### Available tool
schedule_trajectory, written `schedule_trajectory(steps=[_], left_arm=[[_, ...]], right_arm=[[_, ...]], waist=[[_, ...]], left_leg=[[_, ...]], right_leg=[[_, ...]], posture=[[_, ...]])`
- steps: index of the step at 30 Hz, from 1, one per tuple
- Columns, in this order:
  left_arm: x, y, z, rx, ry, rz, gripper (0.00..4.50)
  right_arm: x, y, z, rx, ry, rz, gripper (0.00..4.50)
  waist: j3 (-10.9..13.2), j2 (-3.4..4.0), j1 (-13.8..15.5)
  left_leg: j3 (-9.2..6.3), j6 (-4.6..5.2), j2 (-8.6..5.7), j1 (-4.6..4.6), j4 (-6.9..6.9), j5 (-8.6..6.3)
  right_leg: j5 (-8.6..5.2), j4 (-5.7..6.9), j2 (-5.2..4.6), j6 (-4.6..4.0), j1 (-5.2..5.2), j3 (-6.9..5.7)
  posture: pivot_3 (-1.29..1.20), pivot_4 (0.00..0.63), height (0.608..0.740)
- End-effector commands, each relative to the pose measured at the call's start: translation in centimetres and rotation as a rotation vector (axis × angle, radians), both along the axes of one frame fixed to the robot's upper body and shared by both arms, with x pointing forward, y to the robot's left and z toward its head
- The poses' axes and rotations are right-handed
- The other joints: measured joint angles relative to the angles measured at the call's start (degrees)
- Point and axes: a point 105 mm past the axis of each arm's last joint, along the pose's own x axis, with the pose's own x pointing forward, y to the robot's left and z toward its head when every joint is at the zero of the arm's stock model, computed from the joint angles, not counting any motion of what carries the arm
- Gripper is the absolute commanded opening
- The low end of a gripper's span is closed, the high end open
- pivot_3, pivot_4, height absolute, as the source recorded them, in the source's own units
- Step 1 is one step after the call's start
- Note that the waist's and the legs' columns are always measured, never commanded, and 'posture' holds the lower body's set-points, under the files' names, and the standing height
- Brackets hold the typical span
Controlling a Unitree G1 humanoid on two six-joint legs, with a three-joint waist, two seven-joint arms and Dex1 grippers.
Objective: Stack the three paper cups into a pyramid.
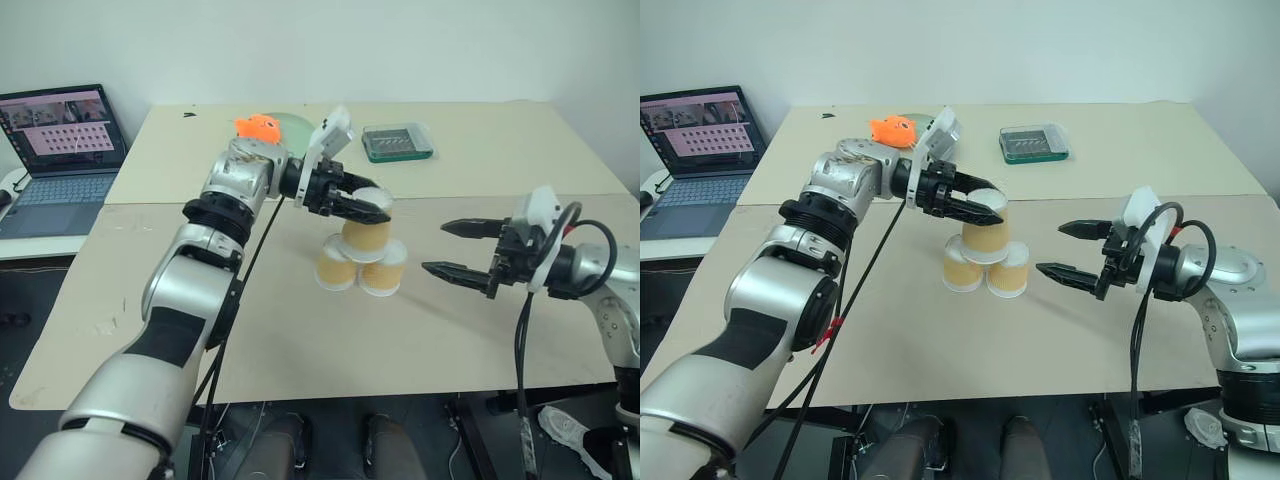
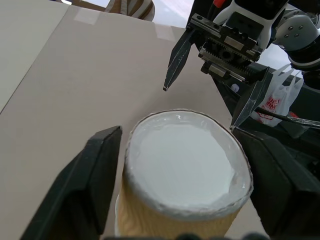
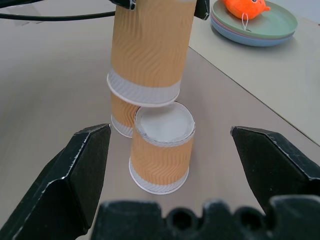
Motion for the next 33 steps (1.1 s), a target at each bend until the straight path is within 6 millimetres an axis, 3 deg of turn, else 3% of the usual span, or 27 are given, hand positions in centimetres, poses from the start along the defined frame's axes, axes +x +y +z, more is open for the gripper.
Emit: schedule_trajectory(steps=[1, 11, 19, 23, 24, 27, 33], left_arm=[[0.0, -0.1, 1.0, -0.029, -0.026, -0.002, 4.45], [0.0, 0.2, 4.4, -0.147, -0.017, 0.019, 4.45], [-2.1, 3.0, 10.9, -0.392, 0.01, -0.008, 4.45], [-0.4, 6.7, 14.0, -0.599, -0.108, 0.319, 4.45], [0.5, 7.8, 13.8, -0.631, -0.107, 0.434, 4.45], [2.5, 13.2, 10.9, -0.649, -0.167, 0.85, 4.45], [1.3, 21.9, 4.6, -0.643, -0.181, 1.372, 4.45]], right_arm=[[-0.5, 0.2, 1.0, 0.012, -0.042, 0.016, 4.5], [-0.4, 0.0, 0.9, 0.012, -0.036, 0.018, 4.5], [-0.2, -0.1, 1.1, 0.01, -0.039, 0.018, 4.5], [0.2, -0.6, 1.3, 0.021, -0.055, -0.033, 4.5], [0.7, -1.0, 1.1, 0.009, -0.064, -0.092, 4.5], [2.5, -2.7, 1.5, 0.01, -0.125, -0.3, 4.5], [4.3, -7.2, 3.5, 0.13, -0.231, -0.694, 4.5]], waist=[[0.0, 0.0, 0.0], [0.0, 0.0, 0.0], [0.0, 0.01, -0.4], [0.0, 0.02, -0.6], [0.0, 0.03, -0.6], [-0.1, 0.09, -0.7], [0.0, 0.05, -0.4]], left_leg=[[0.0, 0.0, 0.0, 0.0, 0.0, 0.0], [0.0, 0.01, 0.0, 0.0, 0.05, 0.0], [0.0, 0.02, 0.01, 0.0, 0.07, 0.0], [-0.03, -0.03, 0.03, 0.01, 0.08, -0.02], [-0.02, -0.04, 0.03, 0.06, 0.08, -0.02], [0.02, -0.1, 0.04, 0.37, 0.01, -0.03], [0.07, -0.67, -0.03, 0.32, -0.1, 0.31]], right_leg=[[0.0, 0.0, 0.0, 0.0, 0.0, 0.0], [0.0, 0.03, 0.0, 0.01, 0.0, 0.0], [0.0, 0.07, 0.02, 0.01, -0.03, 0.0], [0.01, 0.07, 0.02, 0.01, -0.02, 0.05], [0.01, 0.08, 0.02, 0.01, 0.01, 0.06], [0.02, 0.13, 0.03, 0.0, 0.17, 0.22], [0.08, 0.27, 0.14, -0.1, -0.1, 0.52]], posture=[[0.0, 0.15, 0.74], [0.0, 0.15, 0.74], [0.0, 0.15, 0.74], [0.0, 0.15, 0.74], [0.0, 0.15, 0.74], [0.0, 0.15, 0.74], [0.0, 0.15, 0.74]])
